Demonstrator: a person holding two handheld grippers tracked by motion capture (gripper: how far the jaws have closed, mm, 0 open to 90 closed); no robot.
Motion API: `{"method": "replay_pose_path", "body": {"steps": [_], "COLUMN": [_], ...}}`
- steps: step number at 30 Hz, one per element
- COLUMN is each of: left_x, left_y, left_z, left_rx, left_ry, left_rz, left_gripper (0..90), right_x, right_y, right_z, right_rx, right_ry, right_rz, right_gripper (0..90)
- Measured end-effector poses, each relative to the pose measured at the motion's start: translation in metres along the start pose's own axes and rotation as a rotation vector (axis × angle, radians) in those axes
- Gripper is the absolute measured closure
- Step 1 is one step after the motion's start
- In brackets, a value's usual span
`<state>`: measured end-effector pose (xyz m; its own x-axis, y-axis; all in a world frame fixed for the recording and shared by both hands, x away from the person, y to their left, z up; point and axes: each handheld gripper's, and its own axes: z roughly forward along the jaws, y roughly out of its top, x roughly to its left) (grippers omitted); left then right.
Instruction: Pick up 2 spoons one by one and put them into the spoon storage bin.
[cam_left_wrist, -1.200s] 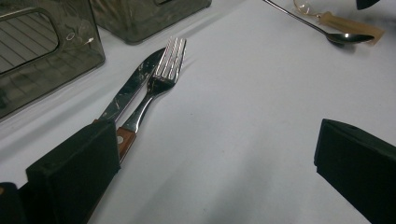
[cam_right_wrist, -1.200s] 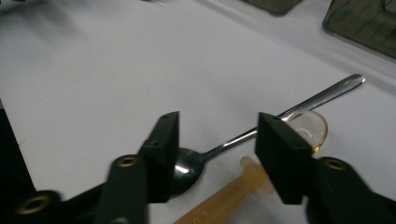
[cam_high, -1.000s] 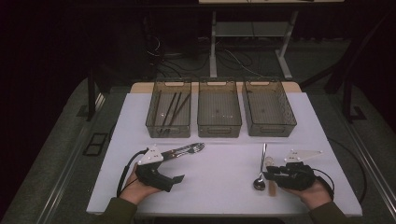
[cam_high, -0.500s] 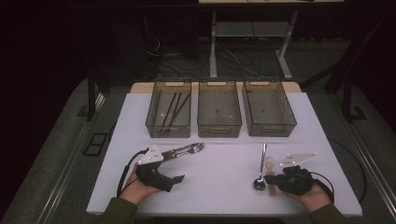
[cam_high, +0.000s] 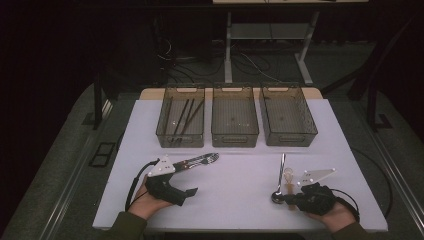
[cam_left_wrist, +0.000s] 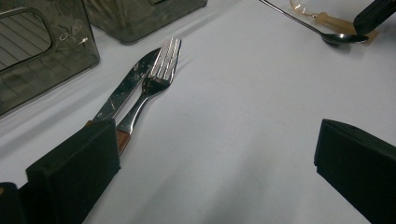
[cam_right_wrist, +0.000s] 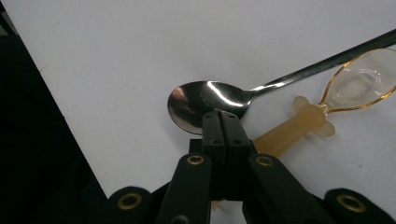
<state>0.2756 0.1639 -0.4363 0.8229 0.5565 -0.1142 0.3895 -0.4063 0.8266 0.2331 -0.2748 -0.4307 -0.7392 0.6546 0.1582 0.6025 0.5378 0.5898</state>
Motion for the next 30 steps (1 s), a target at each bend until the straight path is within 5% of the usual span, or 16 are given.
{"method": "replay_pose_path", "body": {"steps": [11,16,19,24,30], "left_x": [0.000,-0.001,-0.001,0.000,0.000], "left_y": [0.000,0.000,0.000,0.000,0.000], "left_z": [0.001,0.001,0.001,0.000,0.000], "left_rx": [0.006,0.007,0.004,0.000,0.004], "left_ry": [-0.003,-0.006,-0.003,0.000,-0.002], "left_rz": [-0.002,-0.002,-0.004,-0.004,-0.005], "left_gripper": [0.0,0.0,0.0,0.0,0.0], "right_x": [-0.003,-0.004,-0.011,-0.037,-0.047], "right_y": [-0.002,0.000,0.003,0.010,0.015], "right_z": [-0.005,-0.005,-0.010,-0.006,0.004], "right_rx": [0.005,-0.042,-0.080,-0.065,-0.045], "right_ry": [-0.007,0.000,-0.046,-0.156,-0.154], "right_rz": [-0.007,-0.010,0.009,0.070,0.082], "right_gripper": [89.5,89.5,89.5,89.5,89.5]}}
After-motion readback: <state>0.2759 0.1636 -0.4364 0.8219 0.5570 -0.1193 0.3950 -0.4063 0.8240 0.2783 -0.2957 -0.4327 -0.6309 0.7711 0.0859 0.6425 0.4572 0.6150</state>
